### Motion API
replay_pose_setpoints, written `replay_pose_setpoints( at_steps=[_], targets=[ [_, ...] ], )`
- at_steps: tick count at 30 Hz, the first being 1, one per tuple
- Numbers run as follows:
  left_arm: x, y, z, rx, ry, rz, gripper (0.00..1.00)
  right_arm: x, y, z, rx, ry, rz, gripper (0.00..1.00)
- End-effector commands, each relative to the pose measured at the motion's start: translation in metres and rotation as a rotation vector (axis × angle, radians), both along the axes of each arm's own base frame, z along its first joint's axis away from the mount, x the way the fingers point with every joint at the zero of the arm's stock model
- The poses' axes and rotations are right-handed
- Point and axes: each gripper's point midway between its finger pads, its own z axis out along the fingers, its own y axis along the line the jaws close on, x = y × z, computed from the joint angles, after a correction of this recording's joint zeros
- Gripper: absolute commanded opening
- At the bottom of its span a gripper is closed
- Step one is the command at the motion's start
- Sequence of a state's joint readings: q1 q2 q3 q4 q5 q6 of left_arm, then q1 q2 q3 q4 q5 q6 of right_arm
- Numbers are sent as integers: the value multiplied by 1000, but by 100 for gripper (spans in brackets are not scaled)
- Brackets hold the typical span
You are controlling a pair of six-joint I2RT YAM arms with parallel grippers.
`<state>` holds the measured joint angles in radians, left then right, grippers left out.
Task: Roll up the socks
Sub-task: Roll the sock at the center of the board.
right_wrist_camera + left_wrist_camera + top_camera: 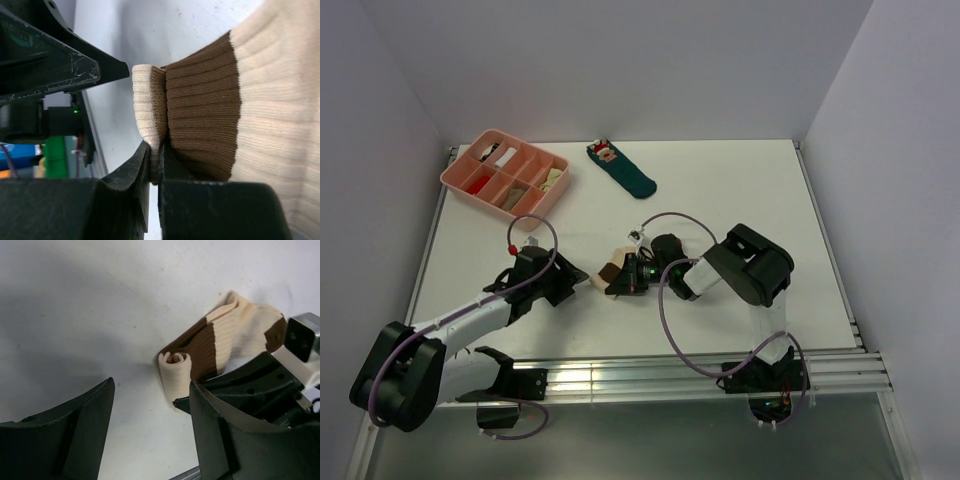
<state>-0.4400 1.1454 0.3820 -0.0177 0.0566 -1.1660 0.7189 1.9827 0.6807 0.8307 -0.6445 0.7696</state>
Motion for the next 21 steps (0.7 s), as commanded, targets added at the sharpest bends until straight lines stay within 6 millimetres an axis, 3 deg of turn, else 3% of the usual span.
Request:
replay_pose_setpoints(
  at_steps=[1,11,21],
  targets=[
    [15,-20,23,-117,-111,-33,66,-32,-28,-48,-113,220,0,0],
    [11,-32,-4,-120,-41,-60,58,-36,-32,-61,-95,320,-36,0],
    [9,-33,-27,-51,6,-79,50,-37,-35,-64,-75,372,-62,0]
  ],
)
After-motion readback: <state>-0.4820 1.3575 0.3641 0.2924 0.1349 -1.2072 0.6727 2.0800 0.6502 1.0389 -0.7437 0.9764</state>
